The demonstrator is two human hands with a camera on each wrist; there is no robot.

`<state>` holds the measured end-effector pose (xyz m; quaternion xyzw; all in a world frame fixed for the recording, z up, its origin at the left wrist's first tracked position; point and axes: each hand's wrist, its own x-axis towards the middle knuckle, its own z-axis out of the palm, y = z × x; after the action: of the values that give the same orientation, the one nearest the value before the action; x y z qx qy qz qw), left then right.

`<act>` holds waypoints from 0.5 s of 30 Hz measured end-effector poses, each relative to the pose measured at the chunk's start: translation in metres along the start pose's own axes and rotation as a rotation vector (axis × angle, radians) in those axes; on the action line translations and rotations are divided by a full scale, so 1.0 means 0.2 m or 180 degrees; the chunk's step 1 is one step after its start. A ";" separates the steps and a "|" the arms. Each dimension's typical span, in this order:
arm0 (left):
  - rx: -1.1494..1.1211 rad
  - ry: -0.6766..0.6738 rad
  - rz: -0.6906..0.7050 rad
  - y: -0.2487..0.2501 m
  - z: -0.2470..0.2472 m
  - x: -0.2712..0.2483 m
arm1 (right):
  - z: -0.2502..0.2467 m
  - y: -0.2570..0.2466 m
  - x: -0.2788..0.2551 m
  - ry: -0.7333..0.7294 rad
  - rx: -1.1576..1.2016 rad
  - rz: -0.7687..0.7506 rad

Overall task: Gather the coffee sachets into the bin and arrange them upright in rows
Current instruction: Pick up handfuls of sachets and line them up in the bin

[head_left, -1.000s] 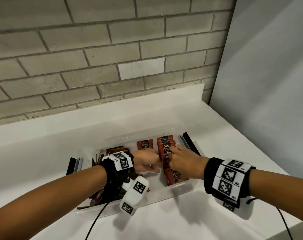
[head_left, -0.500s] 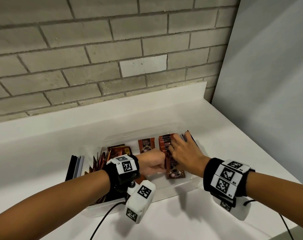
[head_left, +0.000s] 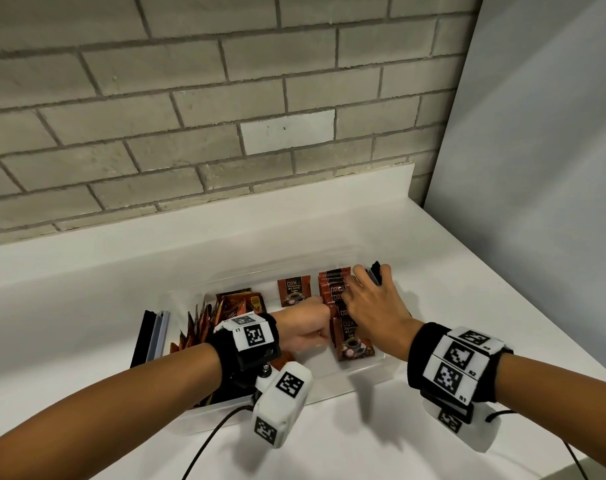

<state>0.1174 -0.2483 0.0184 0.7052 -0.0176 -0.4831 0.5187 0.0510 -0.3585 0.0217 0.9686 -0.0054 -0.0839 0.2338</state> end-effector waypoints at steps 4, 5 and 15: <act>-0.0099 -0.0110 -0.0027 -0.01 0.02 0.02 | -0.03 0.01 -0.02 -0.0183 0.0123 -0.0062; -0.0033 -0.0020 -0.0043 0.00 0.03 0.01 | -0.03 0.00 -0.03 -0.0141 0.0119 -0.0098; 0.1546 -0.0045 -0.0336 -0.05 0.03 -0.02 | 0.00 0.00 -0.01 -0.0108 0.0092 0.0038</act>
<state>0.1058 -0.2453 0.0140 0.8057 -0.0999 -0.4961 0.3079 0.0483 -0.3584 0.0227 0.9703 -0.0165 -0.0988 0.2202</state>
